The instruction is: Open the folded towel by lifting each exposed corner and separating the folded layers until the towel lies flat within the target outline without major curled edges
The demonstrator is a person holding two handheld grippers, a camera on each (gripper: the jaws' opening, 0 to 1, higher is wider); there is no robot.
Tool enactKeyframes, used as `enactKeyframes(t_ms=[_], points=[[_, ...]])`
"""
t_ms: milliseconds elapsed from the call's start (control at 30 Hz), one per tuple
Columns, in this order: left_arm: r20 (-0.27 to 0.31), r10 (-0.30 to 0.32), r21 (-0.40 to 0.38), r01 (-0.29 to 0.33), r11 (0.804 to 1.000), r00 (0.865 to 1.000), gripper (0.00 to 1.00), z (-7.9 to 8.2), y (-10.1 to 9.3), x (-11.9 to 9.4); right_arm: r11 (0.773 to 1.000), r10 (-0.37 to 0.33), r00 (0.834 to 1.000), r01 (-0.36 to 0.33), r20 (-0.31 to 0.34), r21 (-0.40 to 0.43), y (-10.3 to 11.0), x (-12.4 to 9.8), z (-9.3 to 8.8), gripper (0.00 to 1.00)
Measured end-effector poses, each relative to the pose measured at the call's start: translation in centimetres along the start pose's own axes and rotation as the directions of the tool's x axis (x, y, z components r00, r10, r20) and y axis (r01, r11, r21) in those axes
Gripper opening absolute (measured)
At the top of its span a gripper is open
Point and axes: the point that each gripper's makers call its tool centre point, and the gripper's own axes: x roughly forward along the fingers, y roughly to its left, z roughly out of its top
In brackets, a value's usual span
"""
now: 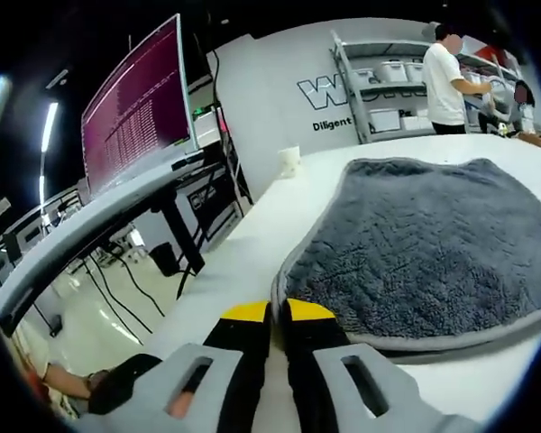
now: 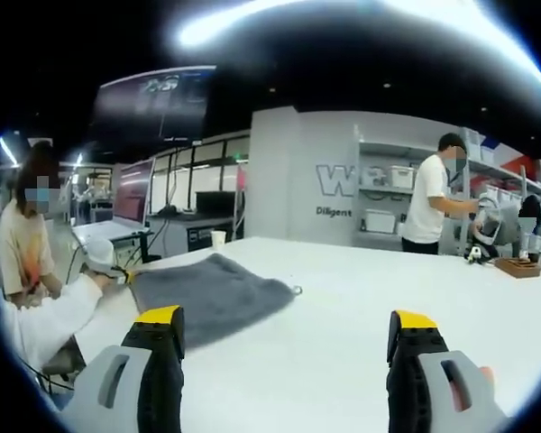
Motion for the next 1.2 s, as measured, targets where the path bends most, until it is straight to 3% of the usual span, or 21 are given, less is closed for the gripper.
enactKeyframes(t_ms=[100, 333, 533, 567, 667, 700, 767, 933, 1000, 1033, 1100, 1200], points=[[0.007, -0.003, -0.028, 0.003, 1.000, 1.000, 0.08, 0.1, 0.2, -0.3, 1.000, -0.009, 1.000, 0.009, -0.017, -0.003, 0.0, 0.3, -0.5, 0.93], [0.102, 0.003, -0.086, 0.006, 0.996, 0.995, 0.13, 1.7, 0.8, -1.2, 0.999, -0.032, 0.999, 0.031, -0.039, -0.031, 0.4, 0.9, -1.3, 0.93], [0.204, -0.086, -0.091, 0.106, 0.990, 0.975, 0.21, 3.6, -0.6, -1.5, 0.998, -0.023, 0.998, 0.020, -0.057, -0.056, 1.7, 2.3, -2.2, 0.93], [0.194, -0.087, -0.092, 0.107, 0.990, 0.977, 0.23, 3.4, -0.7, -1.5, 0.998, -0.024, 0.998, 0.021, -0.058, -0.056, 1.8, 2.4, -2.3, 0.93], [0.193, -0.174, -0.107, 0.197, 0.975, 0.966, 0.27, 3.3, -2.1, -1.3, 0.999, -0.025, 0.997, 0.022, -0.074, -0.042, 2.0, 3.2, -2.9, 0.94], [0.217, -0.213, -0.110, 0.240, 0.964, 0.953, 0.28, 3.7, -2.6, -1.3, 0.999, -0.017, 0.997, 0.015, -0.076, -0.033, 2.2, 3.5, -2.9, 0.94], [0.236, -0.240, -0.129, 0.275, 0.953, 0.942, 0.33, 4.0, -3.2, -1.8, 0.999, 0.003, 0.997, -0.005, -0.082, -0.032, 2.5, 3.9, -3.0, 0.94], [0.305, -0.365, -0.122, 0.416, 0.901, 0.879, 0.45, 5.0, -5.3, -2.8, 0.994, 0.054, 0.993, -0.063, -0.105, -0.088, 2.9, 5.2, -2.7, 0.96], [0.317, -0.396, -0.105, 0.447, 0.888, 0.862, 0.54, 5.2, -5.8, -3.0, 0.986, 0.099, 0.993, -0.106, -0.067, -0.124, 3.1, 6.0, -1.7, 0.94], [0.310, -0.399, -0.104, 0.448, 0.888, 0.863, 0.57, 5.1, -5.9, -3.0, 0.985, 0.108, 0.992, -0.116, -0.072, -0.125, 3.0, 6.2, -1.6, 0.93], [0.335, -0.437, -0.080, 0.488, 0.869, 0.834, 0.60, 5.6, -6.6, -3.5, 0.980, 0.134, 0.988, -0.144, -0.079, -0.137, 2.8, 7.0, -1.1, 0.95], [0.334, -0.493, -0.071, 0.543, 0.837, 0.803, 0.67, 5.6, -7.6, -4.0, 0.974, 0.158, 0.982, -0.172, -0.105, -0.150, 2.6, 8.3, -0.8, 0.97]])
